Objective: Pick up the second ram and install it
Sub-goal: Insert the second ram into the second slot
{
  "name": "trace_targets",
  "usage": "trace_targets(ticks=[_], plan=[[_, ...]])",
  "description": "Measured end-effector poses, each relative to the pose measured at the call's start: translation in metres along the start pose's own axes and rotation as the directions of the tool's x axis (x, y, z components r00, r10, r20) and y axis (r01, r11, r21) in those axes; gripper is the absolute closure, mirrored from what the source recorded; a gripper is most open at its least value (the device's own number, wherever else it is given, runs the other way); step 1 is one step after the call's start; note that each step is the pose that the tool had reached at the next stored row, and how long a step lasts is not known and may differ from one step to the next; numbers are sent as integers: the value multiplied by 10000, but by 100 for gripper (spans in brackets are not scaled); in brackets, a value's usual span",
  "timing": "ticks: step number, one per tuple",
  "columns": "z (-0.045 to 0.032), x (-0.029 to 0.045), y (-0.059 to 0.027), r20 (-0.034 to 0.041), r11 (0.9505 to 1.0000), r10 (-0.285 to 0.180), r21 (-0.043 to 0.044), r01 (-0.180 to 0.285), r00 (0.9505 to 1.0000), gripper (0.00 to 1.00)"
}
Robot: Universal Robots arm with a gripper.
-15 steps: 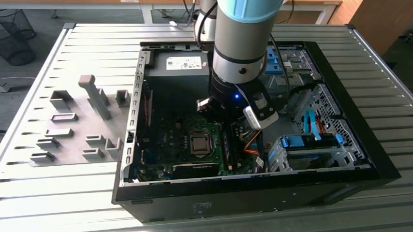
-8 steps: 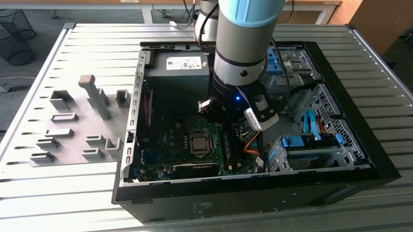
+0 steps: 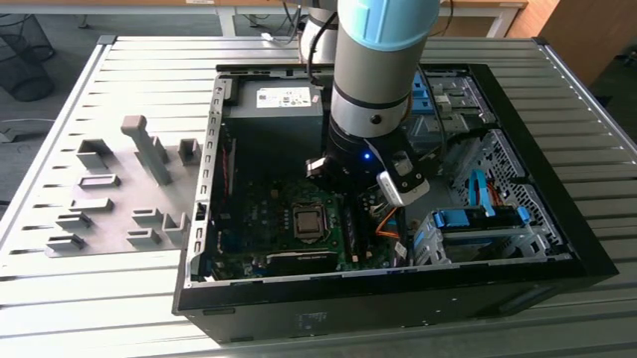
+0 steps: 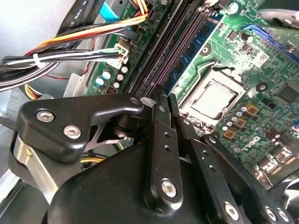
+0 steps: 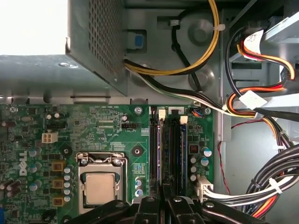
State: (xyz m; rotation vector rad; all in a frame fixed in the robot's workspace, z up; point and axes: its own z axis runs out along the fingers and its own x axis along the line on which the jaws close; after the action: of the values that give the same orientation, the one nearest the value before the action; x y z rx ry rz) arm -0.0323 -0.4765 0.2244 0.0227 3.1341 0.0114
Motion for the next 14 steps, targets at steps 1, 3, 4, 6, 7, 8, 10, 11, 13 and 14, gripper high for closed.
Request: trace_targets(ticks=[1, 3, 4, 6, 7, 8, 10, 11, 13, 14], plan=[[0, 0, -2, -1, 10000, 0, 1, 0, 10000, 86], [0, 0, -3, -1, 10000, 0, 2, 0, 10000, 86], [1, -1, -3, 0, 10000, -1, 1, 1, 10000, 86], [1, -11, -3, 0, 10000, -2, 1, 2, 10000, 86], [1, -18, -3, 0, 10000, 0, 1, 0, 10000, 86], [1, -26, -3, -1, 10000, -1, 1, 1, 10000, 86], [1, -32, -2, -2, 10000, -1, 2, 1, 10000, 86], [1, -32, -2, -2, 10000, 1, 2, -1, 10000, 86], [4, -32, -2, -2, 10000, 0, 3, 0, 10000, 86], [7, -33, -2, -2, 10000, 0, 1, 0, 10000, 86]])
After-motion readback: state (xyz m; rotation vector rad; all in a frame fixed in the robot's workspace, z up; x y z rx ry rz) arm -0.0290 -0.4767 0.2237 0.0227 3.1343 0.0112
